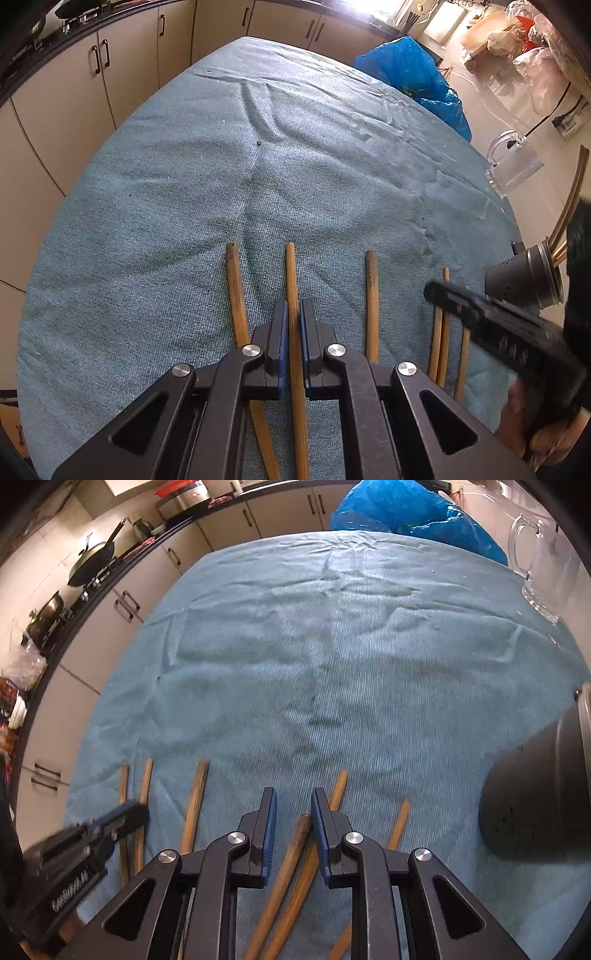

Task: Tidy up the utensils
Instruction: 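Close the left gripper on a chopstick while the right gripper grasps another, then carry the held chopsticks with both tools over the black cup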

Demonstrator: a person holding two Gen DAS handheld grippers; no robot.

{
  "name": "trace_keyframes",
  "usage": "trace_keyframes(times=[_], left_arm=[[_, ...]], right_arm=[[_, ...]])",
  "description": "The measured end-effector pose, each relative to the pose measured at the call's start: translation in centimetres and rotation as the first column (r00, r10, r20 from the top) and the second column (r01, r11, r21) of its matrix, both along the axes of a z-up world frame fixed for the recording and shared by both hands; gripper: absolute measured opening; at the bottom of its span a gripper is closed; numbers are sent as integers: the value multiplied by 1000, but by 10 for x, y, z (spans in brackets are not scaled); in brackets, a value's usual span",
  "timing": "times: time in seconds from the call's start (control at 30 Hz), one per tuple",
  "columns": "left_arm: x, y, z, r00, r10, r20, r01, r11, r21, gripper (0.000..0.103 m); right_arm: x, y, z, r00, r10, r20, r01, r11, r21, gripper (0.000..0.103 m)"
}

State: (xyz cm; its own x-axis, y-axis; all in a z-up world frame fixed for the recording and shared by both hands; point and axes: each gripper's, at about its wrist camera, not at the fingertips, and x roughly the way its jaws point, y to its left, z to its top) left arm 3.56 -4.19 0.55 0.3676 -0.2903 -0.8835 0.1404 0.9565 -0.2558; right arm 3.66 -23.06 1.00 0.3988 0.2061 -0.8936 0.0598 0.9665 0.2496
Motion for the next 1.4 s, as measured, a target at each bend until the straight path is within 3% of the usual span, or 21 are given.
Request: trace_keyframes(times=[0.37,0.47,0.53,0.6,0.7,0.83,0.97,1.1,1.2,1.4], left_arm=[[0,-1,0,1000,4,4,-4,1000,6,6],[-1,-1,0,1000,4,8,-4,1000,11,6],[-1,-3,0,1000,2,13,-2,1000,20,6],[0,-4,1,1000,-3,17,3,1000,30,6],[-2,-4,6,1000,-18,18,19,1000,-15,6],[-17,-2,39,994,-21,110,28,998,-61,6],[-38,-2,77,975,-23,221,41,996,-80,6],[-62,-3,113,944,-25,330,58,994,-91,6],[-77,-4,131,922,-25,386,66,993,-93,6],[-98,-8,156,892,-27,451,76,993,-92,6]], right_arm=[[-19,1,0,999,12,-38,-10,999,36,21],[-22,10,1,999,32,-24,-32,999,-13,21],[-26,22,2,998,58,-5,-58,994,-97,21],[-28,31,2,997,72,12,-69,984,-163,13],[-28,24,5,998,56,36,-52,995,-91,9],[-47,9,34,985,21,169,-22,1000,4,8],[-79,-7,77,941,-23,337,-5,997,80,8],[-117,-17,114,864,-51,501,11,997,83,8],[-142,-22,128,815,-77,574,27,995,96,8],[-177,-28,146,746,-120,655,68,992,104,8]])
